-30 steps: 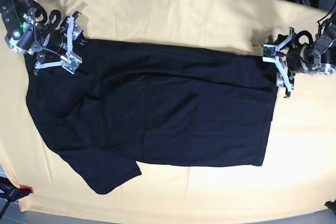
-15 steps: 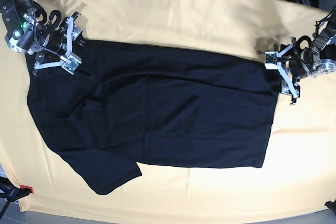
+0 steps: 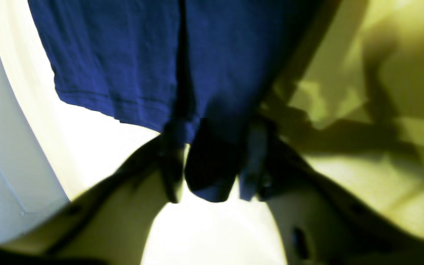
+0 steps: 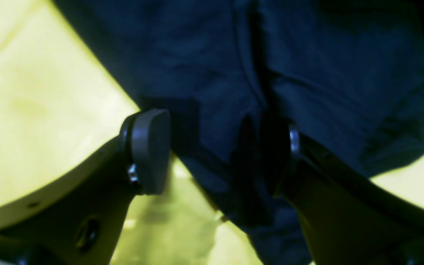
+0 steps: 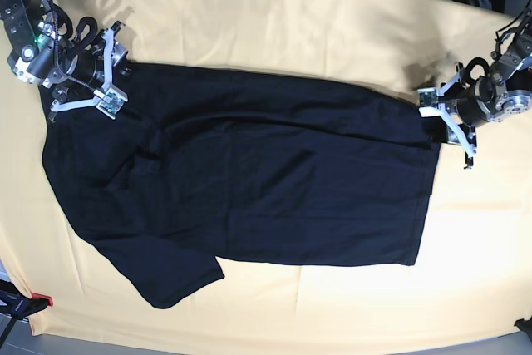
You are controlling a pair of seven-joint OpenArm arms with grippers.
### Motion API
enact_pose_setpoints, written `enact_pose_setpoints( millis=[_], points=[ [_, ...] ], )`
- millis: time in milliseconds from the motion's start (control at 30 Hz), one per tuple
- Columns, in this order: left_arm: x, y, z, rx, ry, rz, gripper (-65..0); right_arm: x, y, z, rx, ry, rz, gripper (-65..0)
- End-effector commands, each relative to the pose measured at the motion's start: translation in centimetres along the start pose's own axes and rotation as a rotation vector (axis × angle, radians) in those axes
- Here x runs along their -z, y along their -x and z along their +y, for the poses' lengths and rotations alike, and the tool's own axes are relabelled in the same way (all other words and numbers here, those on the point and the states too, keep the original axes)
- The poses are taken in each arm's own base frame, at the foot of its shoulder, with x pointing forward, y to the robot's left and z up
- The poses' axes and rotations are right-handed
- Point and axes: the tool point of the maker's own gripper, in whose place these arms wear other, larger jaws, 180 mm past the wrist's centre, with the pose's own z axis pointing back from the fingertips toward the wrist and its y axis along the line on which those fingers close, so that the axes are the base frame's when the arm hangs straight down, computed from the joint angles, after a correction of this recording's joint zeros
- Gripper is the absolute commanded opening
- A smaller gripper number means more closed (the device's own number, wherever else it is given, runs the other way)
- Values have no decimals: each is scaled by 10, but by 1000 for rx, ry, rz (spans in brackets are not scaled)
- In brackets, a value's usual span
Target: Fold the T-shirt properly
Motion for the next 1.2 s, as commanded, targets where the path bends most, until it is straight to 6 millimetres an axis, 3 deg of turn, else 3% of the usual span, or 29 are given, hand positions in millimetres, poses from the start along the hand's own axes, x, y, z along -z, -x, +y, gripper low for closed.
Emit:
enact_pose_setpoints(
  millis=[0,267,367,600,767,1167],
  points=[
    [-7,6,15,15,-40,15,-478,-5,-6,-9,-6,28,-23,-250],
    [-7,6,15,15,-40,15,-650,-6,-2,-17,-32,70,0,-250],
    [-7,6,15,15,-40,16,-650,-6,8,-24,-83,118,51,-249],
    [-7,6,15,15,-40,15,-650,-6,39,-16,-190,114,169,-249],
    [-7,6,15,15,-39,16,-650,-11,45,-25,-230,127,200,-249],
    [-7,6,15,15,-40,15,-650,0,100,-43,-187,99,331,-249]
  ],
)
